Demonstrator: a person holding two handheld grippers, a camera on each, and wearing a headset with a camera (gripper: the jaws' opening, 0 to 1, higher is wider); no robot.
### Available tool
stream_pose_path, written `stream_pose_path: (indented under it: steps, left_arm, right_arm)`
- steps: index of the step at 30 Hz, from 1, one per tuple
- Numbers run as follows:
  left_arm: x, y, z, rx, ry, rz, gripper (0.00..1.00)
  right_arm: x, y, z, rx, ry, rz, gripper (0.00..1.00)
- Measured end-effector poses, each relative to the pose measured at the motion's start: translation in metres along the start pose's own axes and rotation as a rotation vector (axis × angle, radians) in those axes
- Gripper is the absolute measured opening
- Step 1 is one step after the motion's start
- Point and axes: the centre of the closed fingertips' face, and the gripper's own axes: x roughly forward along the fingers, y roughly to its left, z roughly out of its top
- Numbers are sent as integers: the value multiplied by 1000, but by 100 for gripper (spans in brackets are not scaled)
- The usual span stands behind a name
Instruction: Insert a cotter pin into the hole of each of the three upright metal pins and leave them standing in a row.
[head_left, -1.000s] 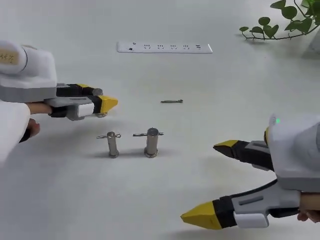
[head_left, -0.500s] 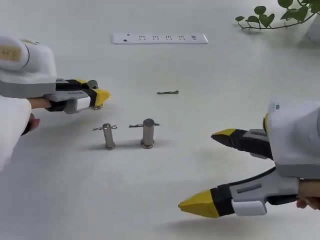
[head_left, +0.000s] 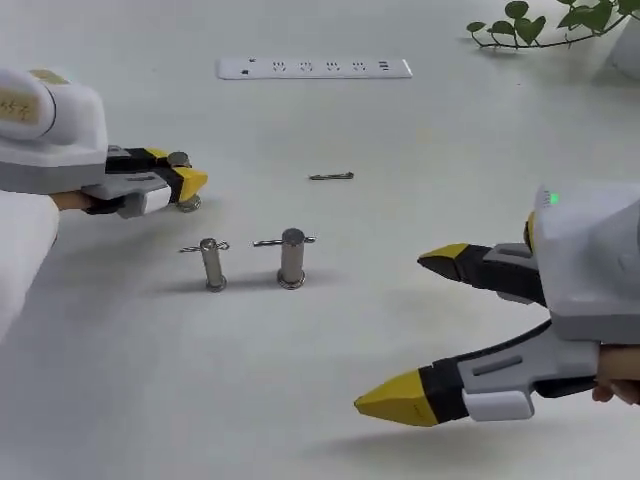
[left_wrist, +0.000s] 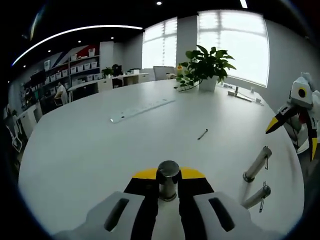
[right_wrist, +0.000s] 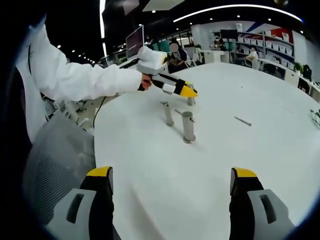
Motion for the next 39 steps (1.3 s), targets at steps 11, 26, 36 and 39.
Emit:
stream_pose_path:
  steps: [11,26,36,39]
  left_arm:
    - [-9,-5,13,-41,-22,-11,10]
    - [-58,-41,67,133,-102,-95,10]
    - [-83,-92,71,135,-115,-182,10]
    - [-86,-106,67,128,-110,-192,10]
  right_arm:
    - [-3,-1,2,-3,-5,-2,95]
    - [-11,-6,5,-8,-22,-24,95]
    - [-15,-7,11,-25,-33,-28,96]
    - [-17,-4,14,-23,-45,-18,96]
